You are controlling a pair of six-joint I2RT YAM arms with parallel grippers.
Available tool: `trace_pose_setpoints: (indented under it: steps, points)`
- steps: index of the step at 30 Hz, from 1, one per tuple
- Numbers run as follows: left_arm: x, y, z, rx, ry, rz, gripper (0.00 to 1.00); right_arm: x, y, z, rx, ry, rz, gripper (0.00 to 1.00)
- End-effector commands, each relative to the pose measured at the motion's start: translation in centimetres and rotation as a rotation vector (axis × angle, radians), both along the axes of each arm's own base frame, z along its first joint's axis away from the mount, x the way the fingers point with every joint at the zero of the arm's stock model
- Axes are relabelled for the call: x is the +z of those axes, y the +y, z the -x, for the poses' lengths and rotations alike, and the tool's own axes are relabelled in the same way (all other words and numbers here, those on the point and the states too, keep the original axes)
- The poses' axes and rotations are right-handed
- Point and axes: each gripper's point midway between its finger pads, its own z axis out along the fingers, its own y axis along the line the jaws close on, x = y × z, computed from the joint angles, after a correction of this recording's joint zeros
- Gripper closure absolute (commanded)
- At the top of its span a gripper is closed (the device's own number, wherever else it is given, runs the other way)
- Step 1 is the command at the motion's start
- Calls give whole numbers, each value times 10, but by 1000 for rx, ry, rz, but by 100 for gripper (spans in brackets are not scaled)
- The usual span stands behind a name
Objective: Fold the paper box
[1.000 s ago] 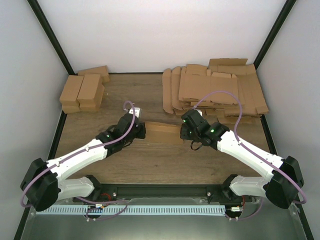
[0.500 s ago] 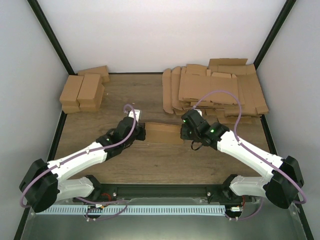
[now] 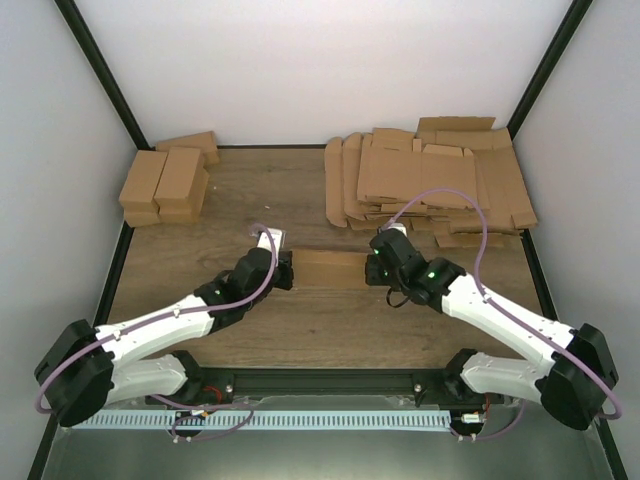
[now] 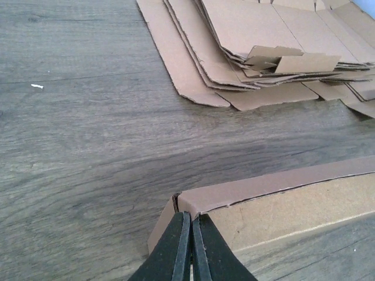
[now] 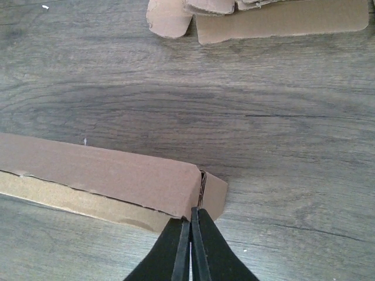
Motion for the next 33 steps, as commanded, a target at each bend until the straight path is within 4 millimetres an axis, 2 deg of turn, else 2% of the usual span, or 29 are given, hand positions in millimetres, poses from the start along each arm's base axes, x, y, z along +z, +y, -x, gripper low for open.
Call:
trace_pose_setpoints:
  steps: [1,6,11,14,16,18,22,25,28,33]
  points:
    - [-45,5,29,-68,126,-93,96,-25,-12,20,17,100,77,97]
    - [-36,5,27,-65,106,-97,96,11,-6,16,32,34,20,72]
    - [-31,5,25,-61,99,-115,96,47,-7,12,36,-33,-15,60]
    - [-27,4,24,-62,92,-117,96,66,-8,8,27,-57,-40,59]
    - [-26,4,23,-62,89,-123,96,75,-4,5,47,-62,-85,53]
    - [-25,3,23,-63,85,-122,96,82,-3,-2,51,-63,-138,52]
    - [-25,2,23,-66,86,-122,96,73,-3,-12,17,-22,-178,55]
    - [-27,2,23,-68,89,-126,96,60,-3,-16,-11,8,-173,60]
    - [-28,1,23,-69,91,-128,96,46,1,-13,-2,43,-180,66]
    - [-29,-1,23,-70,92,-130,96,28,1,-6,-8,77,-198,68]
